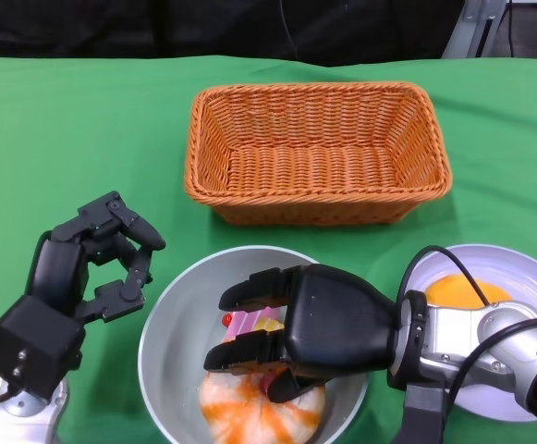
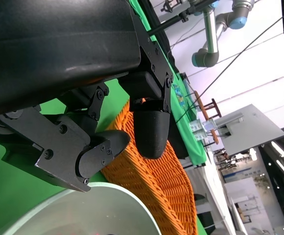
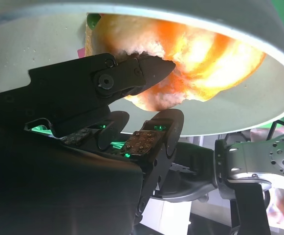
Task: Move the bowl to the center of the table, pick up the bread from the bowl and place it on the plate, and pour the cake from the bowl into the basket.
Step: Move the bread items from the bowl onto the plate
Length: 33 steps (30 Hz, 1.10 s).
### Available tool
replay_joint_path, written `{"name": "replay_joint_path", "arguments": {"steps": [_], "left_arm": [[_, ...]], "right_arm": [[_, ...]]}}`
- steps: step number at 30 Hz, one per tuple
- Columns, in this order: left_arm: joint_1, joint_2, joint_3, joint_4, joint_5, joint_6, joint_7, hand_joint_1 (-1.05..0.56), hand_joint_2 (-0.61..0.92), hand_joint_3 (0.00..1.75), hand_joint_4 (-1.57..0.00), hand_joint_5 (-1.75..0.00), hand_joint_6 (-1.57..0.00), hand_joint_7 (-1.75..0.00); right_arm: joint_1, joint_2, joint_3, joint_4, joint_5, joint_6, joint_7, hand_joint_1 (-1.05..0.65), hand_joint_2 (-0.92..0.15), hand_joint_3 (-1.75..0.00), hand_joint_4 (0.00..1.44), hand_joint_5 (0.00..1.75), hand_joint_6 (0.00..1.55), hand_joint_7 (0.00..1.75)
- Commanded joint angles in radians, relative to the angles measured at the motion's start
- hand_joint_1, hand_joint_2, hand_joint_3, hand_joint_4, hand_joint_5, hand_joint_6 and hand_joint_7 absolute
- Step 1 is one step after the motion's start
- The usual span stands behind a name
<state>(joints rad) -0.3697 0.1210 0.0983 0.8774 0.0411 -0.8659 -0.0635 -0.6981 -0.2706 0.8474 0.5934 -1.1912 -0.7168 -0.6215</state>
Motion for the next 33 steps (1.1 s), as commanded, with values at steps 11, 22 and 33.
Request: {"name": "replay_joint_path", "arguments": {"steps": [11, 22, 33], "left_arm": [[0.015, 0.024, -0.002, -0.005, 0.051, 0.003, 0.086, -0.01, 0.61, 1.04, -0.79, -1.60, -0.75, -1.39], [0.012, 0.020, -0.006, 0.007, 0.065, -0.010, 0.114, -0.01, 0.60, 1.05, -0.79, -1.60, -0.76, -1.38], [0.011, 0.017, -0.008, 0.010, 0.078, -0.022, 0.130, 0.01, 0.59, 1.09, -0.81, -1.61, -0.77, -1.39]], "right_arm": [[-0.005, -0.010, 0.031, 0.009, -0.025, 0.076, -0.004, -0.44, -0.86, 0.00, 0.48, 1.37, 1.00, 0.04], [0.004, 0.014, 0.055, 0.037, -0.016, 0.122, -0.017, -0.39, -0.87, 0.00, 0.84, 1.05, 1.12, 0.05], [0.019, 0.029, 0.050, 0.054, 0.035, 0.108, 0.028, -0.35, -0.85, 0.00, 0.92, 0.83, 1.16, 0.02]]}}
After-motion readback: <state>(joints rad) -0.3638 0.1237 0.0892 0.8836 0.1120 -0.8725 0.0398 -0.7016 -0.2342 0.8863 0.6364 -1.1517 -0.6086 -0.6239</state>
